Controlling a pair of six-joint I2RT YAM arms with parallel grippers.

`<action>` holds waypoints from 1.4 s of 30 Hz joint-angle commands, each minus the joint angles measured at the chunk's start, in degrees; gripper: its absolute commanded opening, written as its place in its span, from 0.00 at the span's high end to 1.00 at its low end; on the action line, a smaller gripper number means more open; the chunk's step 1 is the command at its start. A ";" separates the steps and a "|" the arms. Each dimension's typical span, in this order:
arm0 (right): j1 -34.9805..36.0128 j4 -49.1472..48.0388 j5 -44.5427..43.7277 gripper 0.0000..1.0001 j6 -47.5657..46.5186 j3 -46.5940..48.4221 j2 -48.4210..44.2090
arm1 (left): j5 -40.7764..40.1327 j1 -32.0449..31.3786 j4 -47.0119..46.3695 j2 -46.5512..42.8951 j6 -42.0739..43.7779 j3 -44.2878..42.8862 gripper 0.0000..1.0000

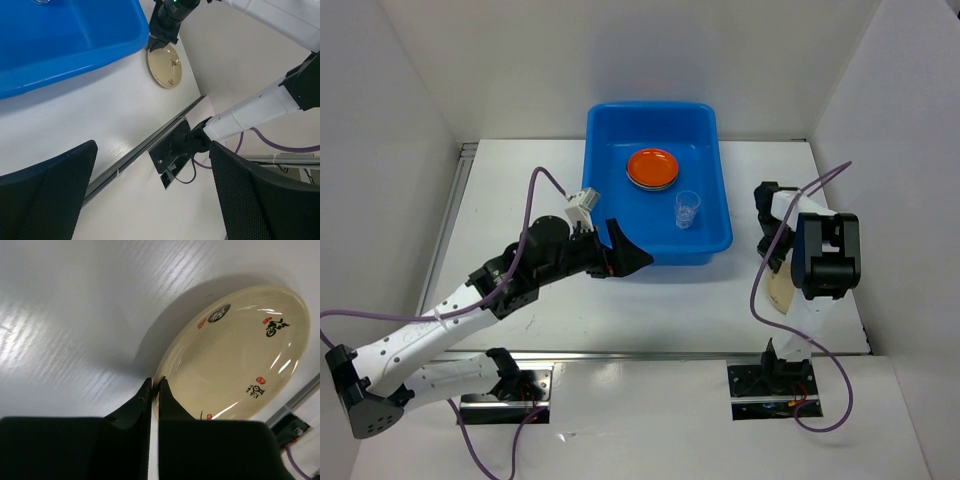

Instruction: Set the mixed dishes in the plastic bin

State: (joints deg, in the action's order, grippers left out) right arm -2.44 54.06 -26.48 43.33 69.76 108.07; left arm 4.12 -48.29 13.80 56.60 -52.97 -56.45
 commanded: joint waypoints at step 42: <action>31.69 -11.69 -1.12 0.99 -34.27 53.11 0.90 | -6.58 6.46 10.10 2.73 0.07 -1.92 0.00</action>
State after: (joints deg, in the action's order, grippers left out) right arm 26.44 49.78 -28.69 15.46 118.56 106.80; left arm -3.44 -42.17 24.73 59.90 -50.33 -59.46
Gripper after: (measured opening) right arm 0.042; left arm 1.001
